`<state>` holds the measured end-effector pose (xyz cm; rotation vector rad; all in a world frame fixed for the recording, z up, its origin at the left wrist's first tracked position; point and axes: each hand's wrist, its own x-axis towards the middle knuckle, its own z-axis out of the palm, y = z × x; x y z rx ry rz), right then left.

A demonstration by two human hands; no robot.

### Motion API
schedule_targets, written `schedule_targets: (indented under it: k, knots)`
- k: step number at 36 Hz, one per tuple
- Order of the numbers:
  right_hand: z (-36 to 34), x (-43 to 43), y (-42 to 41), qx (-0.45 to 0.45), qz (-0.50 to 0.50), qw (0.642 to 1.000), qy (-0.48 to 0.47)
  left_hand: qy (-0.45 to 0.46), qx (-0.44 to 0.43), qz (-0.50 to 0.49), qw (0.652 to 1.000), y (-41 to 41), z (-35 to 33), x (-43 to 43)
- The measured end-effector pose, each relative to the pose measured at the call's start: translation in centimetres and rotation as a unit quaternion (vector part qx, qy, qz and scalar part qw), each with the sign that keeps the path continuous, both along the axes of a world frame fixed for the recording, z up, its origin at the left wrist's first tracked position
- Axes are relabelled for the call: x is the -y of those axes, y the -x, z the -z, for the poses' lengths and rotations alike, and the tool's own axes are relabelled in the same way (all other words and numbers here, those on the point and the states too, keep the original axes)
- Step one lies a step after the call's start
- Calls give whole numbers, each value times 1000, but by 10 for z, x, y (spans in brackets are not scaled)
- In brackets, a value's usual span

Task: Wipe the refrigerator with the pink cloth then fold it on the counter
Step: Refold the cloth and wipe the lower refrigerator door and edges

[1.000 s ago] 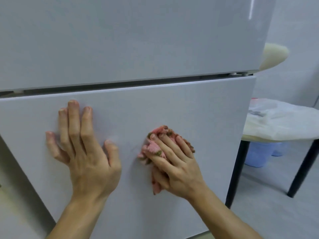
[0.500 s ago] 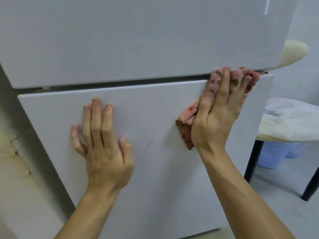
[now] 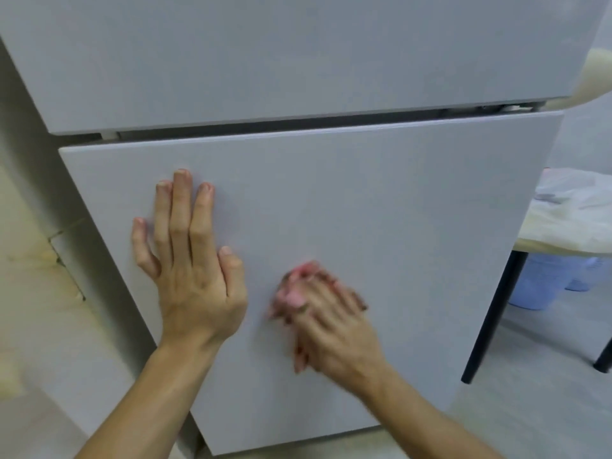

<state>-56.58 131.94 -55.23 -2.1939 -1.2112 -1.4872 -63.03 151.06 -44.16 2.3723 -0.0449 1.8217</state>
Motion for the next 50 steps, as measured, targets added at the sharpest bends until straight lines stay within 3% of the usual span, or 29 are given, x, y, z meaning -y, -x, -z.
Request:
schedule_targets:
  k: [4, 8, 12, 15, 20, 24, 26, 32, 37, 41, 44, 47, 50]
  knots:
    - [-69, 18, -7, -30, 30, 981, -189, 10, 0, 10, 1000, 1, -1, 4]
    - [-135, 13, -7, -60, 9, 949, -308, 5, 0, 9, 1000, 3, -2, 2]
    - [-147, -33, 3, -56, 19, 926, -372, -19, -1, 9, 1000, 7, -2, -9]
    - [-117, -73, 16, -17, -16, 952, -305, -26, 2, -5, 1000, 8, 1, -16]
    - [-13, -85, 24, -4, -56, 994, -88, -30, -9, -4, 999, 12, 8, -24]
    - [50, -42, 19, -19, -34, 994, 100, -22, -5, 1, 1000, 10, 9, -23]
    - [52, -24, 13, -9, -22, 993, 116, -16, 3, 1, 1000, 8, 9, -20]
    - [-18, 19, -9, -3, 12, 996, -92, 1, 17, -2, 1000, 4, 10, -14]
    - [-89, 12, -10, -38, 34, 960, -274, -4, 13, 4, 1000, 6, 10, -17]
    - [-88, -23, -5, -30, 46, 926, -372, -11, 5, 5, 1000, 8, 9, -20]
    - [-43, -38, 2, -29, 9, 959, -282, -12, 3, 8, 1000, 8, 9, -21]
    - [35, -31, 5, -19, -62, 997, -39, -14, 8, 8, 1000, 6, 9, -22]
    - [95, -9, 11, -26, -41, 986, 157, -11, 12, 9, 1000, 5, 9, -21]
